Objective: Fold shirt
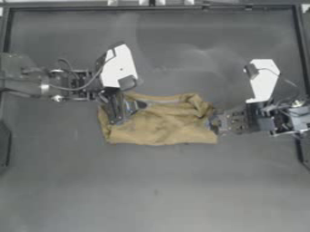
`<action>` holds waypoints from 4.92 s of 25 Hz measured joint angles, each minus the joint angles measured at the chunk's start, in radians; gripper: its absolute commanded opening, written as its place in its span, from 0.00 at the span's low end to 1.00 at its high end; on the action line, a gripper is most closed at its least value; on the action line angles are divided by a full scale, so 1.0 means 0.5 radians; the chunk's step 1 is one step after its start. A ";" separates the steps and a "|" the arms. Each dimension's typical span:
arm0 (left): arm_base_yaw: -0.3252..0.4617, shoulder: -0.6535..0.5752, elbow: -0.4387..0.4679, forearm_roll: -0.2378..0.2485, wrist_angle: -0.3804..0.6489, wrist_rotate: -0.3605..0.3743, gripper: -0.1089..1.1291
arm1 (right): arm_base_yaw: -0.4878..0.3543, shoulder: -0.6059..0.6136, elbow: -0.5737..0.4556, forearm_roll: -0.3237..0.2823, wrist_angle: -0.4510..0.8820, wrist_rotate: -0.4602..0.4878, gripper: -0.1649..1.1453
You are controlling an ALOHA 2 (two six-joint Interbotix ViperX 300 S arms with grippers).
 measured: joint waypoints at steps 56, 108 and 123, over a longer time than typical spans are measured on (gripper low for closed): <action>-0.110 0.528 -0.132 0.000 -0.295 0.049 0.85 | 0.000 0.129 -0.199 -0.104 0.064 -0.058 0.16; -0.092 0.580 -0.463 0.000 -0.021 0.202 0.85 | -0.077 -0.040 -0.494 0.491 0.565 -0.942 0.16; -0.163 0.276 0.040 -0.071 -0.040 0.187 0.85 | -0.077 -0.040 -0.494 0.488 0.552 -0.945 0.16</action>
